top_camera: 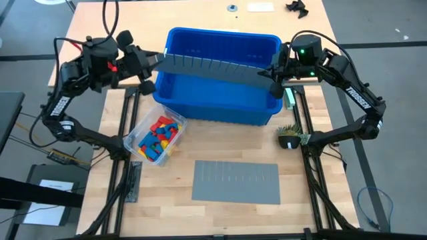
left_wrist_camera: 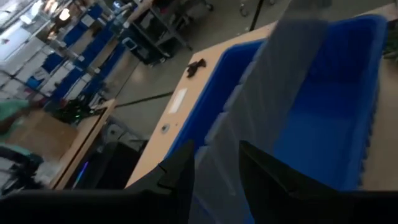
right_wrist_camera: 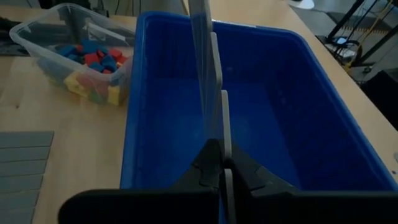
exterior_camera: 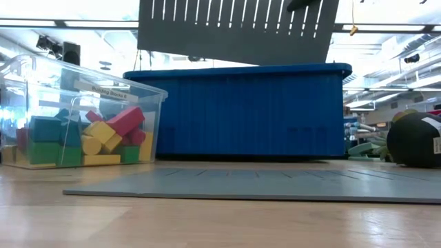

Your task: Sort Items/Unsort Items

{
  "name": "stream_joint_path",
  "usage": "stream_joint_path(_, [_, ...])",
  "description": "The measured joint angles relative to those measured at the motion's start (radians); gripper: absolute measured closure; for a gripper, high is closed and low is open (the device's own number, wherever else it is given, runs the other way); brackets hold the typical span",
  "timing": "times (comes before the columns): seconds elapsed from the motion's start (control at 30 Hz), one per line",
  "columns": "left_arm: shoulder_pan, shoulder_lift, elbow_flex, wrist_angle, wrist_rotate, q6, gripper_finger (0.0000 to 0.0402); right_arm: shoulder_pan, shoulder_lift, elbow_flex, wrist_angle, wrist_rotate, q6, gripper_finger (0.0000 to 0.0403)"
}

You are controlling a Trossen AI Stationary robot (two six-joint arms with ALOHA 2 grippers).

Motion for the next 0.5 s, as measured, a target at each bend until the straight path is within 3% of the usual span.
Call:
stream_joint_path(0.23, [0.069, -0.064, 0.001, -0.018, 0.022, -0.020, 0.0270, 0.002, 0.000, 0.000, 0.001, -0.002, -0.015, 0.0403])
stream_joint_path(0.5, [0.227, -0.078, 0.000, -0.116, 0.271, -0.100, 0.0270, 0.002, 0.000, 0.000, 0.002, -0.003, -0.016, 0.0403])
